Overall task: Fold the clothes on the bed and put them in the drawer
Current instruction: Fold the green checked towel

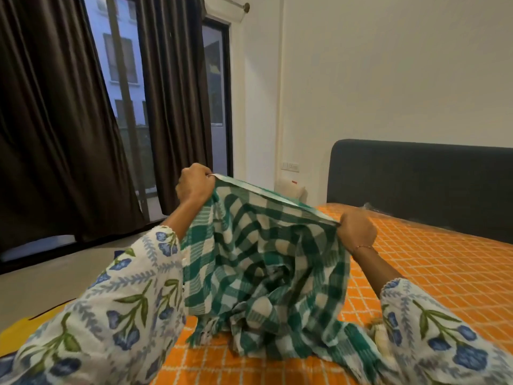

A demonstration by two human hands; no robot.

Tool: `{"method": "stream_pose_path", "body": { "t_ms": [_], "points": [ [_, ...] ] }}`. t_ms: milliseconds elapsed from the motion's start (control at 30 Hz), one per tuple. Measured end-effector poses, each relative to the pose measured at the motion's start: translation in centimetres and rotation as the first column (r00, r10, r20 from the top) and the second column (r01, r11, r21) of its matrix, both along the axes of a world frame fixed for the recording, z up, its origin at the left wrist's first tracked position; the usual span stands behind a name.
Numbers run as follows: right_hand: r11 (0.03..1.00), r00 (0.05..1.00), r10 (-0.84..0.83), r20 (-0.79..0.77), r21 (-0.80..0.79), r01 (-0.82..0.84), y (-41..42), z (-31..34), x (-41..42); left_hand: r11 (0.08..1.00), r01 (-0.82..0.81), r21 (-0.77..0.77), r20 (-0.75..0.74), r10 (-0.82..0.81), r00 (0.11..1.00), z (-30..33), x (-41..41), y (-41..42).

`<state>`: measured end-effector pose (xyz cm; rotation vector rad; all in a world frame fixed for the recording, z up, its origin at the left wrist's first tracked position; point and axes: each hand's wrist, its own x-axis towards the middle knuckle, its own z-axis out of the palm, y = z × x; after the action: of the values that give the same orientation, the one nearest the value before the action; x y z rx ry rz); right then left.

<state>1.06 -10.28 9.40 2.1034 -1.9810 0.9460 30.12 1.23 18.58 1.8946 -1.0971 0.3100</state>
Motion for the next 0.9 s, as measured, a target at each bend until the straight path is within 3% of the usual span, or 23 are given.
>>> {"method": "stream_pose_path", "body": {
  "t_ms": [67, 133, 200, 300, 433, 467, 567, 667, 733, 833, 900],
  "points": [
    [0.988, 0.978, 0.149, 0.143, -0.058, -0.142, -0.4, 0.1, -0.6, 0.998, -0.058, 0.007, -0.064, 0.059, 0.996, -0.3, 1.0, 0.2],
    [0.920, 0.835, 0.380, 0.397, -0.068, -0.386, -0.3, 1.2, -0.6, 0.995, -0.097, 0.013, -0.119, 0.098, 0.988, -0.7, 2.0, 0.6],
    [0.832, 0.683, 0.508, 0.525, -0.092, -0.548, 0.4, 3.1, -0.1, 0.998, -0.047, 0.031, -0.094, 0.050, 0.994, -1.0, 2.6, 0.7],
    [0.777, 0.655, 0.608, 0.449, -0.166, -0.607, 1.4, 5.7, 2.2, 0.980, 0.163, 0.116, 0.100, -0.175, 0.979, -0.5, 0.9, 0.8],
    [0.749, 0.733, 0.657, 0.174, -0.264, -0.608, 3.3, 8.3, 6.6, 0.905, 0.397, 0.150, 0.414, -0.422, 0.806, 0.8, -3.6, 0.7],
    [0.745, 0.742, 0.657, 0.136, -0.274, -0.609, 3.8, 8.8, 7.6, 0.877, 0.461, 0.133, 0.409, -0.472, 0.781, 1.0, -4.7, 0.8],
    [0.717, 0.727, 0.678, 0.107, -0.315, -0.622, 5.1, 9.8, 9.6, 0.775, 0.611, 0.161, 0.194, -0.632, 0.750, 1.6, -6.0, 0.5],
    [0.633, 0.603, 0.774, 0.193, -0.259, -0.729, 5.5, 10.3, 9.9, 0.803, 0.557, 0.210, 0.222, -0.594, 0.773, 1.2, -6.1, 0.2],
    [0.549, 0.462, 0.807, 0.367, -0.180, -0.816, 5.2, 9.9, 9.4, 0.865, 0.444, 0.232, 0.325, -0.499, 0.803, 1.0, -6.6, 0.7],
    [0.456, 0.274, 0.704, 0.655, -0.121, -0.881, 4.9, 8.0, 8.4, 0.935, 0.255, 0.248, 0.460, -0.345, 0.818, 1.0, -6.9, 1.0],
    [0.432, 0.274, 0.650, 0.708, -0.048, -0.901, 4.8, 6.3, 8.0, 0.957, 0.212, 0.198, 0.440, -0.280, 0.853, 1.1, -6.4, 1.0]
  ]
}}
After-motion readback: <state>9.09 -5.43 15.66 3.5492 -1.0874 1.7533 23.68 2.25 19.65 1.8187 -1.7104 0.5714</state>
